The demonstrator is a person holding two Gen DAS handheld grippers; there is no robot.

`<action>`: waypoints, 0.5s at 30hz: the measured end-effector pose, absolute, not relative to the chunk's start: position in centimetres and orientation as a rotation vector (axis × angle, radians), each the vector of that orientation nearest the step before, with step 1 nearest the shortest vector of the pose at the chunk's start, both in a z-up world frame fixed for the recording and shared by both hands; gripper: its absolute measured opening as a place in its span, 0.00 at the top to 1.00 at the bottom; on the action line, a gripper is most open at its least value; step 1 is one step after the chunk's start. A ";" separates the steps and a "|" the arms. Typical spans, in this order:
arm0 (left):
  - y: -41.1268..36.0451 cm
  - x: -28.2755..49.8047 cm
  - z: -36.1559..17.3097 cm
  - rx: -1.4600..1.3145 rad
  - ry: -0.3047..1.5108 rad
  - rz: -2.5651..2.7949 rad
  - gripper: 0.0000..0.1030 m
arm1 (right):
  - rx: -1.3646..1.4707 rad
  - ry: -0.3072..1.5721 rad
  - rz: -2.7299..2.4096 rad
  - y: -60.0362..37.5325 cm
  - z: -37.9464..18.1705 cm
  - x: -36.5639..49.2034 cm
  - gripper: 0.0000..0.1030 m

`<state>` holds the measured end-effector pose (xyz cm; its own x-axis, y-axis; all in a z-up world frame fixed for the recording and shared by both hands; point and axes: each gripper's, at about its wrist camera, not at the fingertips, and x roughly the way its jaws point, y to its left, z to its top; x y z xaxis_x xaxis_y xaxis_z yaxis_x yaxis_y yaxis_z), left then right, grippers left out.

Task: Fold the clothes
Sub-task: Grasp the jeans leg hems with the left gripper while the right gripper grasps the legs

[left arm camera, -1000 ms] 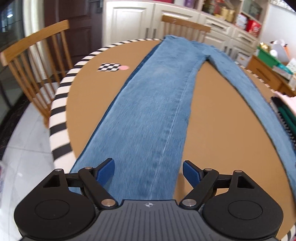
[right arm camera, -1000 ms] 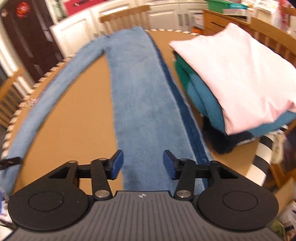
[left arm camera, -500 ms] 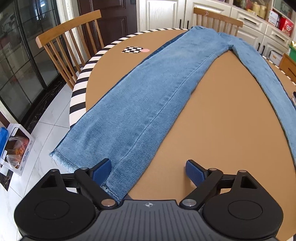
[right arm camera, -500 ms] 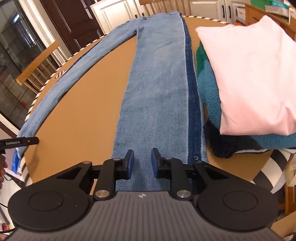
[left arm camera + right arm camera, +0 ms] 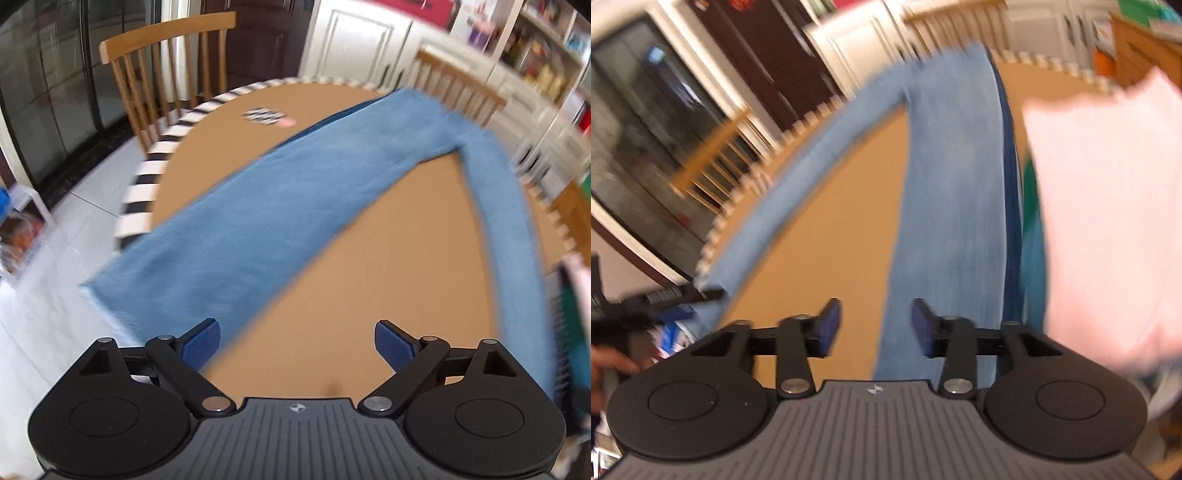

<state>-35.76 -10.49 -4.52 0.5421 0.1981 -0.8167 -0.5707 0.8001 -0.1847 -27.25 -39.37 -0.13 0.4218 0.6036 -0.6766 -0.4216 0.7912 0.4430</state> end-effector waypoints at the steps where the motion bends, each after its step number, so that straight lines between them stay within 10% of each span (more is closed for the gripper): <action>1: -12.0 -35.6 -4.0 -0.494 0.869 0.463 0.10 | 0.210 0.903 0.662 -40.2 1.0 -26.2 0.44; 15: -34.3 -33.5 -6.6 -1.067 0.817 0.638 0.11 | 0.132 0.922 0.913 -49.2 4.8 -10.4 0.40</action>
